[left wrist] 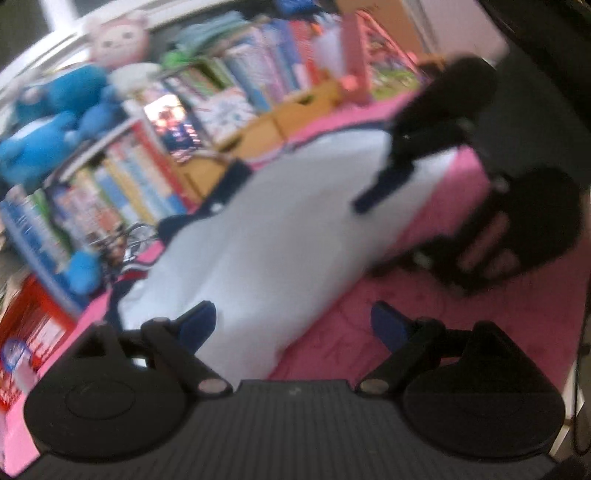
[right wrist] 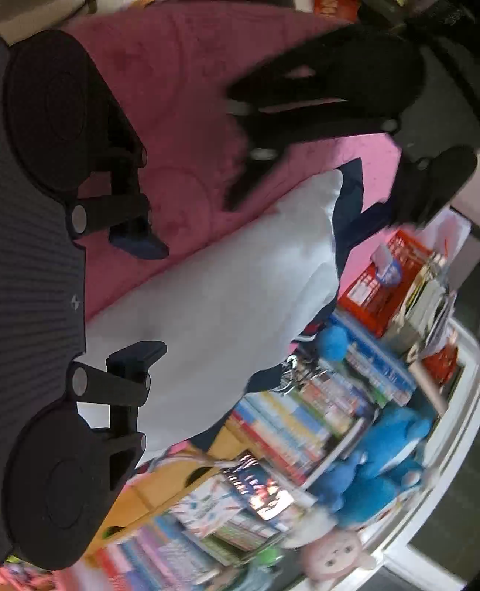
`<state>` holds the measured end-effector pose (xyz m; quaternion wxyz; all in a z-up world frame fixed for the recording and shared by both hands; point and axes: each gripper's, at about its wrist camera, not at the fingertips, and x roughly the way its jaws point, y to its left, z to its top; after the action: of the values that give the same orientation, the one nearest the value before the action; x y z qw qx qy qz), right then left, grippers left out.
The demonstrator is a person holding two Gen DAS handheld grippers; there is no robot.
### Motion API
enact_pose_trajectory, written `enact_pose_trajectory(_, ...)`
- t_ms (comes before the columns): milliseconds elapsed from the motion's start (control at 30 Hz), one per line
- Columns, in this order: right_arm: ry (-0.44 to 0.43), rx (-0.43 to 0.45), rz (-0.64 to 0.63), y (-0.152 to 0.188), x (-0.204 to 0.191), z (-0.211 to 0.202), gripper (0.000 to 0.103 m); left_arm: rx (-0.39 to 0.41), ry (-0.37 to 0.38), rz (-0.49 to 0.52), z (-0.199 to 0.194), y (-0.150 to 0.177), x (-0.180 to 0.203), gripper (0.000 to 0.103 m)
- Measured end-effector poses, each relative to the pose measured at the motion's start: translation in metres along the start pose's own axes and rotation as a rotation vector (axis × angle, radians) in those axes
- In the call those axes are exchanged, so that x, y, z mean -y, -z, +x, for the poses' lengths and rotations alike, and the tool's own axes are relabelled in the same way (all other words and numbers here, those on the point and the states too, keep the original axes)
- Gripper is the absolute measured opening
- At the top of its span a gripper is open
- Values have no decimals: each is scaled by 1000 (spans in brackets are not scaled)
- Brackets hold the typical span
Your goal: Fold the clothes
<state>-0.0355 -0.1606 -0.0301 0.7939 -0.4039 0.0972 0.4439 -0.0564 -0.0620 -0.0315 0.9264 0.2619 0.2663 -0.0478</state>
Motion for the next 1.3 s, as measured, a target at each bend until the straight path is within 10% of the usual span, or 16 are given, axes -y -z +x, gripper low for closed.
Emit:
enact_pose_trajectory(67, -25, 2, 54, -1, 12, 6, 37, 4, 9, 14, 10, -2, -3, 92)
enact_pose_trajectory(200, -35, 28, 95, -1, 17, 2, 36, -6, 65, -71, 27, -7, -18, 49)
enact_pose_trajectory(500, 105, 33, -233, 7, -18, 10, 36, 9, 125, -131, 21, -21, -38, 48)
enact_pose_trajectory(767, 114, 32, -307, -4, -12, 24, 15, 57, -88, 529, 31, -22, 39, 51)
enact_pose_trajectory(833, 116, 30, -320, -4, -11, 20, 13, 17, -105, 581, 41, -21, 47, 38)
enact_pose_trajectory(900, 116, 24, -334, -4, -9, 19, 12, -21, -119, 547, 48, -22, 42, 10)
enact_pose_trajectory(1300, 204, -204, -334, 83, 39, 6, 5, -248, -181, 386, 18, 40, -26, 6)
